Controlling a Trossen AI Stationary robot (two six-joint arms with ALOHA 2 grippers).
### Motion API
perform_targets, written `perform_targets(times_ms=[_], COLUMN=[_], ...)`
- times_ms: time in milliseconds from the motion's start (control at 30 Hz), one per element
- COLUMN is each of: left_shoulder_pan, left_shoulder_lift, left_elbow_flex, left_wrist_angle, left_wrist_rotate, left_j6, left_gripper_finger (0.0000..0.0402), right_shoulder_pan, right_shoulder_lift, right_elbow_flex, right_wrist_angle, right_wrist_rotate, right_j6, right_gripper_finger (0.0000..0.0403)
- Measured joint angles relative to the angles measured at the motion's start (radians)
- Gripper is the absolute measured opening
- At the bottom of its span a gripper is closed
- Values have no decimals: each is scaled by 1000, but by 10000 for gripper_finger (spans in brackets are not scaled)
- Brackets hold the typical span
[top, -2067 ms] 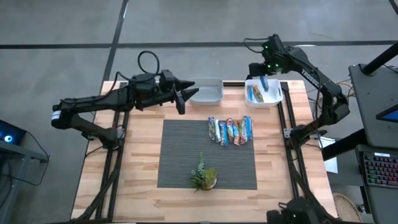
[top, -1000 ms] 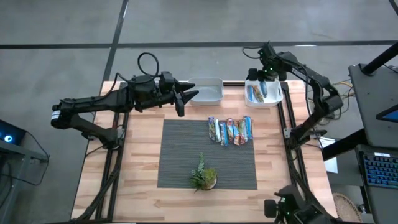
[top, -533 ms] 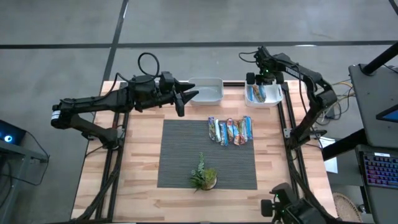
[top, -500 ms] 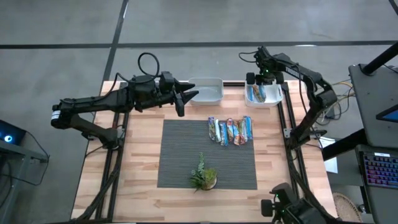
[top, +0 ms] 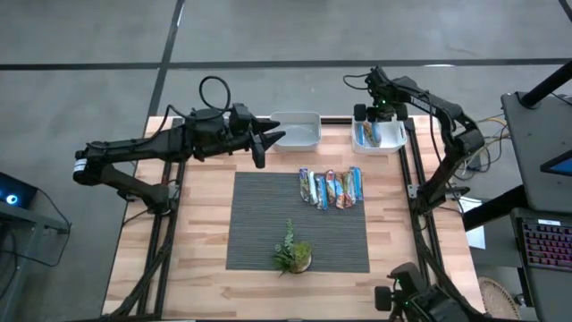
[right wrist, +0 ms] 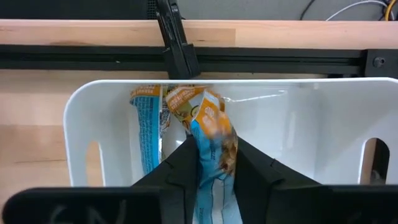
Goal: Pick and place Granola Bars by type
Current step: Put the yellow granola bar into the white bin, then put the blue granola bar into the gray bin
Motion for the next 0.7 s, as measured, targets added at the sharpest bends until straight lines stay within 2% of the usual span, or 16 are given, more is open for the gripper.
perform_targets(times_ms=[333, 700], left_shoulder_pan=[0, 0], left_shoulder_lift=[0, 0], left_elbow_flex=[0, 0], left_wrist_angle=[0, -3], left_wrist_rotate=[0, 0], left_j6=[0, 0], left_gripper_finger=[153, 153], right_shoulder_pan=[0, 7], right_shoulder_lift=[0, -2], right_elbow_flex=[-12, -41], right_wrist_angle=[4, 5], right_wrist_rotate=[0, -1], right_j6=[0, -4], right_gripper_finger=[145, 157])
